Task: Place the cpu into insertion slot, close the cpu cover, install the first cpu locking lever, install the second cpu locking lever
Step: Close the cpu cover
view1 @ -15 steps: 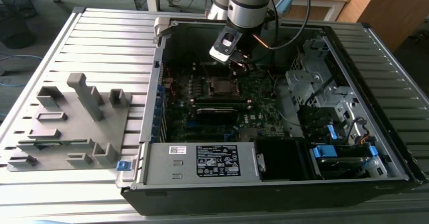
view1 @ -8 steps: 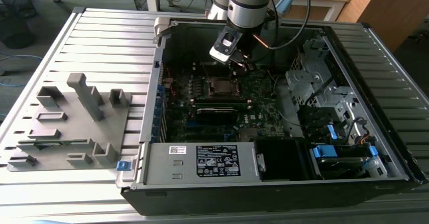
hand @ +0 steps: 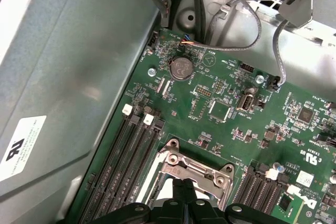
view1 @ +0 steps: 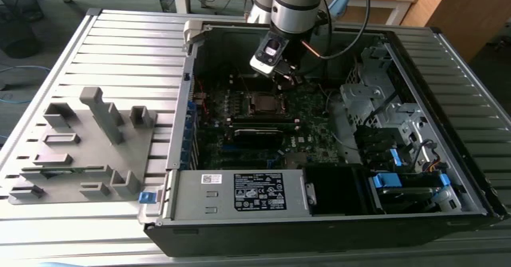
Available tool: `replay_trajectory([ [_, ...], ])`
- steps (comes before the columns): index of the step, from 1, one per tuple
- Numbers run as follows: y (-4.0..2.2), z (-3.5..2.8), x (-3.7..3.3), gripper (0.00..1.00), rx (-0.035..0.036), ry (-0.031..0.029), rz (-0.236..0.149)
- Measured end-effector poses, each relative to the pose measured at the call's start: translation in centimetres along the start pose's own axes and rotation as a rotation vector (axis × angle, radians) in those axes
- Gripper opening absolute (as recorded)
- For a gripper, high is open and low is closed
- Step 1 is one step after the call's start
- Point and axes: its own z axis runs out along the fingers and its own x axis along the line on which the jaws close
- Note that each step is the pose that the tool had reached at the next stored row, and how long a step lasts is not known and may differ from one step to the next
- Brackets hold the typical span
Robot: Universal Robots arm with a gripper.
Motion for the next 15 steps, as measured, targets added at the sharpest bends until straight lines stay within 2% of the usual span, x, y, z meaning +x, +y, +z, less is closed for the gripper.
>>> replay_trajectory([
  [15, 0.00, 0.00, 0.00, 0.10, 0.0003, 0.0004, -0.012],
])
